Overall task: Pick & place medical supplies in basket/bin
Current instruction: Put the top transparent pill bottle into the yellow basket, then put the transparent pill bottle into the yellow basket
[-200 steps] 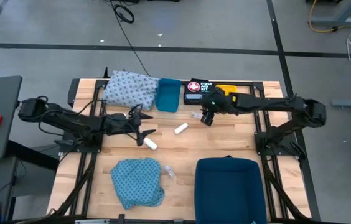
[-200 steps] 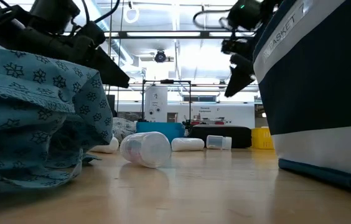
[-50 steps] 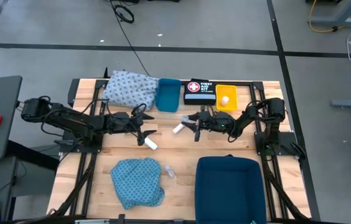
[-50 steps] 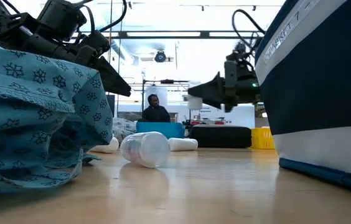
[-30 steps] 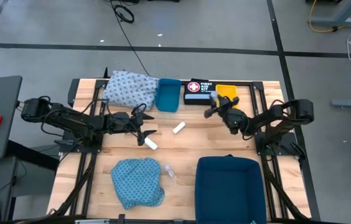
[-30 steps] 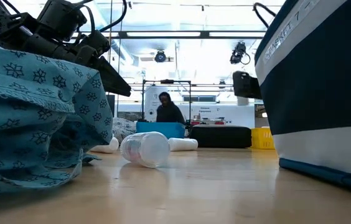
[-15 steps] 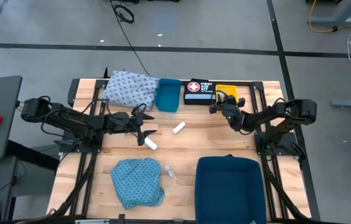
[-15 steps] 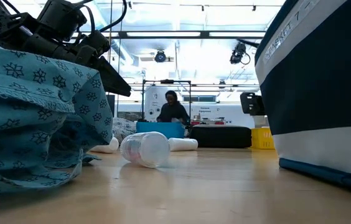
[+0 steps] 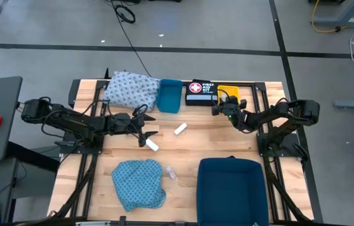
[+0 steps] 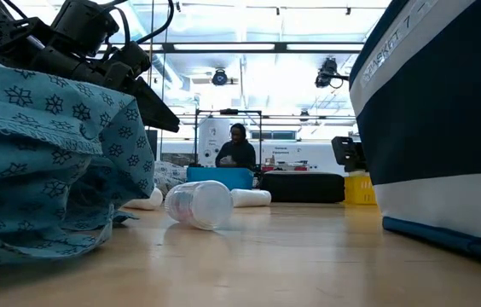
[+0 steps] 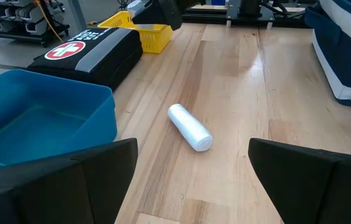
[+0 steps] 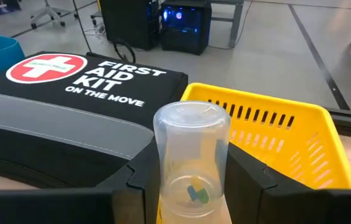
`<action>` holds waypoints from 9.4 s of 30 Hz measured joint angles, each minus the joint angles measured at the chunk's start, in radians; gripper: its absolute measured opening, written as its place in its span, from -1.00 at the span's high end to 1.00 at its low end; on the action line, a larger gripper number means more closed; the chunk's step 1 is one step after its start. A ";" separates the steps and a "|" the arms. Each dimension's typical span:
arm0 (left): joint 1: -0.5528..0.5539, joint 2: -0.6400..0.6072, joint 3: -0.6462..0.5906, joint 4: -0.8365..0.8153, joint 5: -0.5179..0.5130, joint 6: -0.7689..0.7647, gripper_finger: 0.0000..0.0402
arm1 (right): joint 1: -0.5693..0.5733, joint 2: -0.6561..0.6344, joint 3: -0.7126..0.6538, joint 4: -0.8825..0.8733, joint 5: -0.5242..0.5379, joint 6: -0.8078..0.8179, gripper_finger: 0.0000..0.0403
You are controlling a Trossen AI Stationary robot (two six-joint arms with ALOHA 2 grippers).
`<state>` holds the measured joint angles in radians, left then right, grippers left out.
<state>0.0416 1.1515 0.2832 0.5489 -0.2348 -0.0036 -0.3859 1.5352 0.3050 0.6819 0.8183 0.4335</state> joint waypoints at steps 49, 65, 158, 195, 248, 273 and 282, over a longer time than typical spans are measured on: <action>-0.001 0.000 0.000 0.095 0.097 -0.009 -0.56 | 0.154 0.000 0.007 0.373 -0.203 -0.411 -0.08; -0.003 0.176 0.349 -0.353 0.451 0.107 -0.56 | 0.248 0.000 0.058 0.381 -0.206 -0.561 -0.08; -0.300 0.796 0.888 -0.757 0.112 0.386 0.26 | 0.518 -0.855 -0.047 -0.381 -0.587 -0.449 -0.08; 0.111 0.655 0.890 0.061 0.797 0.253 0.26 | 0.510 -1.053 -0.051 -0.530 -0.526 -0.559 -0.01; 0.200 0.912 1.127 0.434 0.814 0.040 0.26 | 0.242 -0.717 -0.074 0.016 -0.591 -0.507 -0.34; 0.252 0.985 1.187 0.438 0.823 0.012 0.27 | 0.240 -0.658 -0.072 0.051 -0.608 -0.509 -0.34; 0.218 0.996 1.187 0.454 0.810 0.037 0.27 | 0.242 -0.657 -0.072 0.063 -0.594 -0.518 -0.34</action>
<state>0.2597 2.1471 1.4704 1.0034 0.5750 0.0330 -0.1440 0.8782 0.2325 0.7448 0.2240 -0.0845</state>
